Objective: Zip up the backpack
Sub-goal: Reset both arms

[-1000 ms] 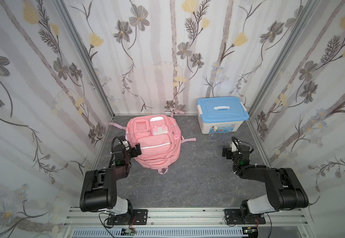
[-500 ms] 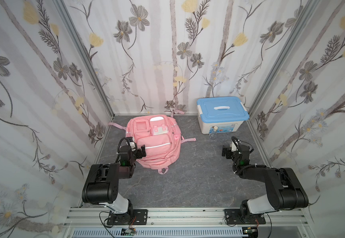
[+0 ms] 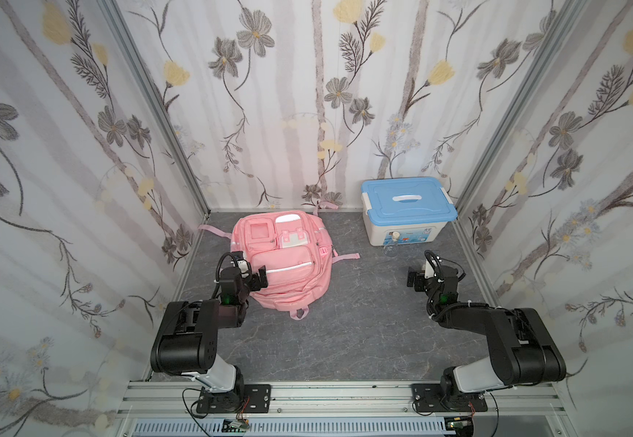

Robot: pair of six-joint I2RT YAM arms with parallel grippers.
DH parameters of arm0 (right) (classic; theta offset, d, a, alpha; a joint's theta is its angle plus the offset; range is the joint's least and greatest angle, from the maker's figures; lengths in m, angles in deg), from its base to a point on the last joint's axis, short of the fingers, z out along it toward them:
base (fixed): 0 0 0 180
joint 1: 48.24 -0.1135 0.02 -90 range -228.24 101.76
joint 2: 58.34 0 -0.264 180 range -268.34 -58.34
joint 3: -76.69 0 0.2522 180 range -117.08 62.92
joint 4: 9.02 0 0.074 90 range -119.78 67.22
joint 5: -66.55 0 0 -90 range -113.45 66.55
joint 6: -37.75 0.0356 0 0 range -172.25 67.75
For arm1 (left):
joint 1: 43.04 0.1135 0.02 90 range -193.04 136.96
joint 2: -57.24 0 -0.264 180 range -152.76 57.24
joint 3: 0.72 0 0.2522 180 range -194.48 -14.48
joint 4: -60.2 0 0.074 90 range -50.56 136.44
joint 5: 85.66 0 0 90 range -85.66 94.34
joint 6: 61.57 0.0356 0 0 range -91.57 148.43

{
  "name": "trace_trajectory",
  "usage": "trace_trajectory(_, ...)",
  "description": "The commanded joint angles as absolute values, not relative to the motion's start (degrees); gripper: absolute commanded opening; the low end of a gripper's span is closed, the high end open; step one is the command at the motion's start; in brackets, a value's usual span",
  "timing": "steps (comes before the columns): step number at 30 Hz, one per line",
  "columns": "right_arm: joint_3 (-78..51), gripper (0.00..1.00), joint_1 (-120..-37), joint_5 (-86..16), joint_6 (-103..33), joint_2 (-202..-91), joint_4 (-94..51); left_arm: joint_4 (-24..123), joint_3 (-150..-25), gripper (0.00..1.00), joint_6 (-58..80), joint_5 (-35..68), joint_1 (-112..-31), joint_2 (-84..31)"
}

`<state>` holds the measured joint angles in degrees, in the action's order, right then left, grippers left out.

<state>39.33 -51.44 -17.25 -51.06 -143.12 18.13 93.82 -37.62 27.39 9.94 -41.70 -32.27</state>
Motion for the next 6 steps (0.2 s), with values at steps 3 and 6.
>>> trace_trajectory(3, 38.9, 1.0, -51.7, -16.6, -51.1, -143.2, 19.6, 96.2, -37.6, 1.0, 28.4, 9.6, -41.6, -32.3)
trace_trajectory(6, 39.0, 1.0, -51.7, -16.6, -51.1, -143.2, 19.6, 96.2, -37.6, 1.0, 28.3, 9.6, -41.6, -32.3)
